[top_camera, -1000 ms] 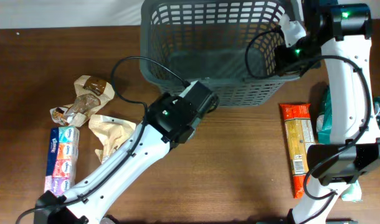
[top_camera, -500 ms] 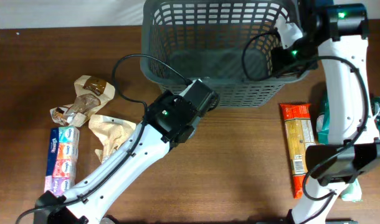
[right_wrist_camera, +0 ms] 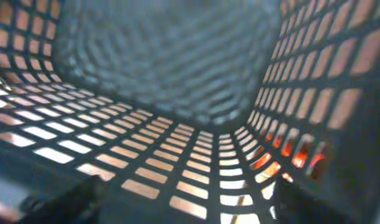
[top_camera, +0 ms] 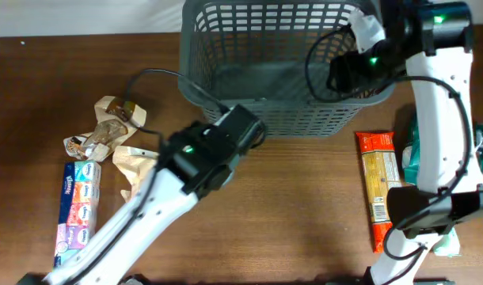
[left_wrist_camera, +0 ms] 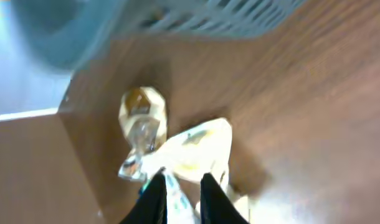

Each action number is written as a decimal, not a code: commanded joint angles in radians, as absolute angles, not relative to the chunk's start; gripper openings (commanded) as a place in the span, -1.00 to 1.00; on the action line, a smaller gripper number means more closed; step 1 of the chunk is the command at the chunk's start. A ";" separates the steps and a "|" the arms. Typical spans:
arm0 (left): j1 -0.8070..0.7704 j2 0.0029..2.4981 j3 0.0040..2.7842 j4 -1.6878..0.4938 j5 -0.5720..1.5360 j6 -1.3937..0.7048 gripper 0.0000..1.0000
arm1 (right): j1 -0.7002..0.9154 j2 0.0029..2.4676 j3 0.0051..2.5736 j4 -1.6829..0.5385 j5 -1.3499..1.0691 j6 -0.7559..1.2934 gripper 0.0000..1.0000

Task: Pack container
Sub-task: 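Open both grippers and retract both arms from the basket, then grasp the green Nescafé coffee bag with the right gripper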

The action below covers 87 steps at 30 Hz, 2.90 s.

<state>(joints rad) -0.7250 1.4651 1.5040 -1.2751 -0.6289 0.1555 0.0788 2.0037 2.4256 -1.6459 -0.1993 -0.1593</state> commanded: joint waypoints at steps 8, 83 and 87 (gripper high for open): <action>-0.717 1.274 1.777 -1.430 -0.734 0.040 0.40 | 0.084 1.851 2.740 -1.699 -0.184 -0.115 0.97; 0.350 1.713 1.845 -1.092 -0.197 -0.074 0.92 | -0.990 1.433 1.424 -1.032 -0.284 -0.054 0.98; 0.350 1.713 1.845 -1.093 -0.197 -0.074 0.93 | -0.982 1.559 1.492 -1.023 -0.487 -0.292 0.98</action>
<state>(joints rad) 0.3435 1.7206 1.8446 -1.0912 -0.2085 -0.0940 -0.9913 1.4921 1.4277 -1.0309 -0.2165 -0.0139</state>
